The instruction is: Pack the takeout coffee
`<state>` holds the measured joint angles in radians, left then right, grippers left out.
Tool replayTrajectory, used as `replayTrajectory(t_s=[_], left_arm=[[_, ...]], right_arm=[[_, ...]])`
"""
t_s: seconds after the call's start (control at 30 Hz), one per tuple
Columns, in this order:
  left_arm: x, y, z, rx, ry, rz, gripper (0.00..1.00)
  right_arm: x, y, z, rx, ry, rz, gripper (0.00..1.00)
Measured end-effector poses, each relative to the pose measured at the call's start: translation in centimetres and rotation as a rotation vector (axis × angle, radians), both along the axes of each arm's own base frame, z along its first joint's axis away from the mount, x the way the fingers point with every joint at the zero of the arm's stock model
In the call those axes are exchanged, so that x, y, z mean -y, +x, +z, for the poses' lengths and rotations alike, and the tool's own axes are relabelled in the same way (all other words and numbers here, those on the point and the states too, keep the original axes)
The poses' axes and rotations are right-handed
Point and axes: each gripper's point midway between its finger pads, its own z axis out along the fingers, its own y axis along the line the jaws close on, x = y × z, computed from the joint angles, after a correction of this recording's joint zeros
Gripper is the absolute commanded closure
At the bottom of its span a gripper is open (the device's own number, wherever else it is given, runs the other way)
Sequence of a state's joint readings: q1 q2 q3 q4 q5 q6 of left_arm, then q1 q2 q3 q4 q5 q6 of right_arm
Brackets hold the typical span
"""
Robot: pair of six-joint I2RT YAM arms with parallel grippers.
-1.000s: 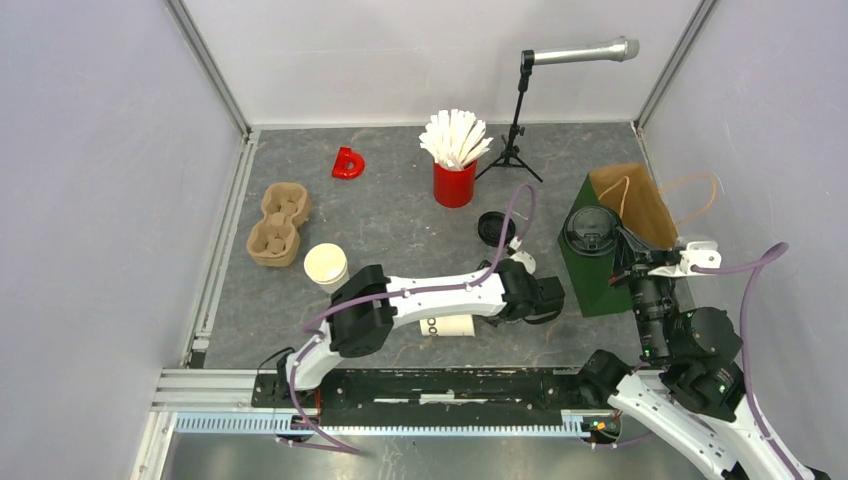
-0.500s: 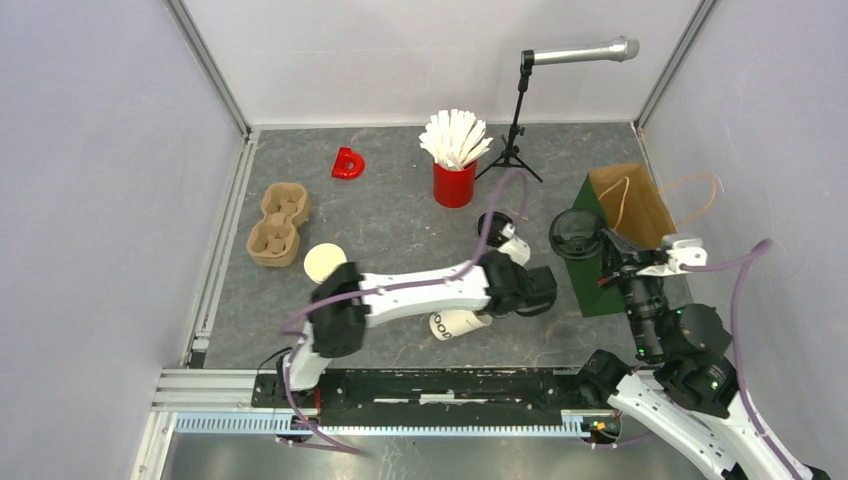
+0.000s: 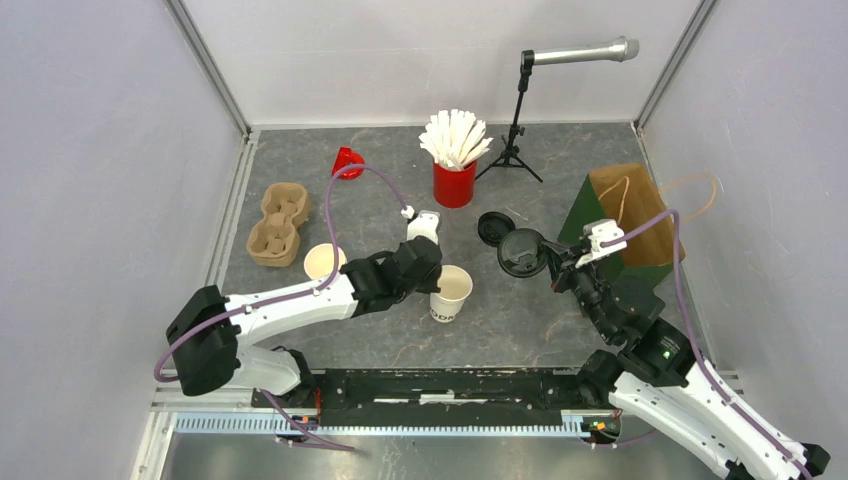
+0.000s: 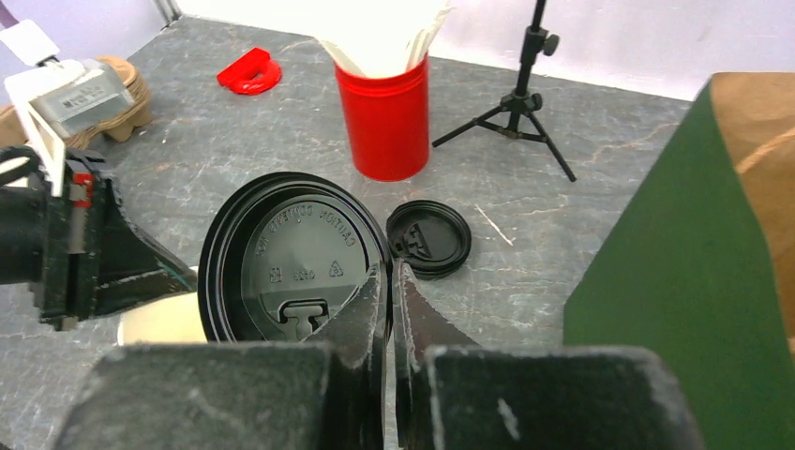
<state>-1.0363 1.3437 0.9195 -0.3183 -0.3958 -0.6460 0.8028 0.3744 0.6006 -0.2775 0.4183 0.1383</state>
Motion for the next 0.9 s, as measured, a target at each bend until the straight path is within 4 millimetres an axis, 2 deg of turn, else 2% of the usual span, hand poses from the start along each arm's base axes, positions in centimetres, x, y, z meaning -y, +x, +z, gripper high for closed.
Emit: replayTrajectory(t_s=[0.17,0.33,0.4,0.43,0.57,0.63,0.67,0.73,0.8,0.9], left_arm=[[1.2,0.1,-1.3,0.045,-0.072,-0.052,0.95],[2.4,0.3,-1.6,0.086,-0.146,-0.082,0.75],[2.7,0.5,-1.3,0.100,-0.165,-0.085,0.56],[2.8,0.5,-1.1,0.108,-0.175,-0.088,0.51],[2.6,0.3,-0.5,0.127,-0.194,-0.099,0.44],[2.1,0.0,0.8,0.148,-0.205,-0.109,0.45],[1.8,-0.1,2.0,0.172,-0.215,-0.120,0.49],[1.1,-0.6,5.0,0.246,-0.229,-0.171,0.51],[0.7,-1.4,8.2,0.360,-0.215,-0.286,0.52],[0.8,-4.2,12.5,0.596,-0.142,-0.544,0.51]], right_arm=[[-1.4,0.3,-0.6,-0.022,0.002,0.042,0.97],[-2.4,0.5,-1.8,-0.055,-0.018,0.074,0.97],[-2.7,0.5,-2.4,-0.070,-0.031,0.084,0.97],[-2.9,0.5,-2.7,-0.076,-0.036,0.090,0.97],[-3.3,0.5,-3.1,-0.091,-0.043,0.109,0.97],[-3.5,0.4,-3.2,-0.095,-0.045,0.117,0.96],[-3.6,0.4,-3.3,-0.100,-0.045,0.120,0.96],[-3.8,0.4,-3.8,-0.117,-0.054,0.127,0.95],[-4.2,0.3,-4.6,-0.148,-0.070,0.143,0.95],[-5.0,0.2,-5.5,-0.202,-0.091,0.178,0.95]])
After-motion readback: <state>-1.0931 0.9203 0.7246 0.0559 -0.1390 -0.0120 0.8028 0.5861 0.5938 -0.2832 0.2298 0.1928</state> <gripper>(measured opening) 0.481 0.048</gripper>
